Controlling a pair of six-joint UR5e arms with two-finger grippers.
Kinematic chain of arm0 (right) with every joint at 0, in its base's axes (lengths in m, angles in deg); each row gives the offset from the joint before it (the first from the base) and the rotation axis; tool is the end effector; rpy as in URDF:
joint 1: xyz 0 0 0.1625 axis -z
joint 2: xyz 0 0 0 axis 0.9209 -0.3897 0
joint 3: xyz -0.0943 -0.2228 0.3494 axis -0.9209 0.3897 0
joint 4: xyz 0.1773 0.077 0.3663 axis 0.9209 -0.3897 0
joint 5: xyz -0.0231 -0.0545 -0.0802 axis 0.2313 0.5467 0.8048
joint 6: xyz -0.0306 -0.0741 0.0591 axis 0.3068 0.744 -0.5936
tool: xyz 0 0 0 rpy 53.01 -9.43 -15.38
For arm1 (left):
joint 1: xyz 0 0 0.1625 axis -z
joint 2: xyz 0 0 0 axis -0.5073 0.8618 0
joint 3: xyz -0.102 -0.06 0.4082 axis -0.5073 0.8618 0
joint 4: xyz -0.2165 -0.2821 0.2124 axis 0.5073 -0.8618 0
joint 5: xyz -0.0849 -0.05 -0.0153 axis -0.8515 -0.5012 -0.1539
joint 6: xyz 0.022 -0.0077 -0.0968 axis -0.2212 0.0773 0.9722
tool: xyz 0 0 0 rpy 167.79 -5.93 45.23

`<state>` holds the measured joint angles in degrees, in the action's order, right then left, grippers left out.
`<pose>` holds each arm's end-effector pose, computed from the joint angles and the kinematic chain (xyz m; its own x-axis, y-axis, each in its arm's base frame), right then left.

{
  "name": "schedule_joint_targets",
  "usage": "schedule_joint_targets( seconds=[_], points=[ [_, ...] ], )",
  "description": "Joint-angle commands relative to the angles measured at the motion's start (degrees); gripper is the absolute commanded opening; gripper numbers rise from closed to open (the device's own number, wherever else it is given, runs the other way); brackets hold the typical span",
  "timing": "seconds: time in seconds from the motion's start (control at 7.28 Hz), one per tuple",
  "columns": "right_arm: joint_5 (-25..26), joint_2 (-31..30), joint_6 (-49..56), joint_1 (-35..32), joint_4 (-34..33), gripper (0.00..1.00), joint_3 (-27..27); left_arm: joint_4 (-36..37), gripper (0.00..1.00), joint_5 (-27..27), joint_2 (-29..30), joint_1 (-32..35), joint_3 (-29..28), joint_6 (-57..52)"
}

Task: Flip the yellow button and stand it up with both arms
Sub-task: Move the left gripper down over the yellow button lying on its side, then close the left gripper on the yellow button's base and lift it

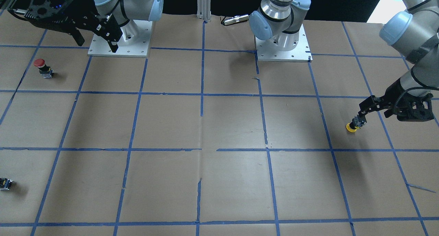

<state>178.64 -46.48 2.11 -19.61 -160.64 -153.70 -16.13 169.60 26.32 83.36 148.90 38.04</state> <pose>0.1112 -0.4111 0.5040 -0.9732 0.2295 -0.0157 0.2295 0.9733 0.0057 0.2053 -0.4923 0.2928 -0.9996 -0.0019 0.0277 -0.0009 0.9994 0.0337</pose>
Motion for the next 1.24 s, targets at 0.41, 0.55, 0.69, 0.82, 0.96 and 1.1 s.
schedule_joint_targets(
  seconds=[0.41, 0.55, 0.69, 0.82, 0.96, 1.1],
  points=[
    [-0.1, -0.1, 0.1, 0.0, -0.2, 1.00, 0.3, 8.9, 0.98, -0.9, 3.5, -3.7, 6.5, -4.9],
    [-0.1, -0.1, 0.1, 0.0, -0.2, 1.00, 0.3, 12.2, 0.98, -0.3, 3.3, -3.1, 8.2, -5.0],
    [-0.1, -0.1, 0.1, 0.0, -0.2, 1.00, 0.3, 12.5, 0.97, -0.4, 3.0, -2.7, 8.4, -4.7],
    [-0.1, -0.1, 0.1, 0.1, -0.3, 1.00, 0.3, 12.6, 0.95, -0.3, 3.1, -2.0, 8.4, -4.0],
    [-0.1, -0.1, 0.1, 0.1, -0.5, 1.00, 0.3, 12.4, 0.88, -0.2, 2.9, -0.9, 8.4, -3.3],
    [-0.1, -0.1, 0.1, 0.1, -0.5, 1.00, 0.3, 12.4, 0.77, 0.9, 2.9, -0.8, 8.5, -3.6]
  ],
)
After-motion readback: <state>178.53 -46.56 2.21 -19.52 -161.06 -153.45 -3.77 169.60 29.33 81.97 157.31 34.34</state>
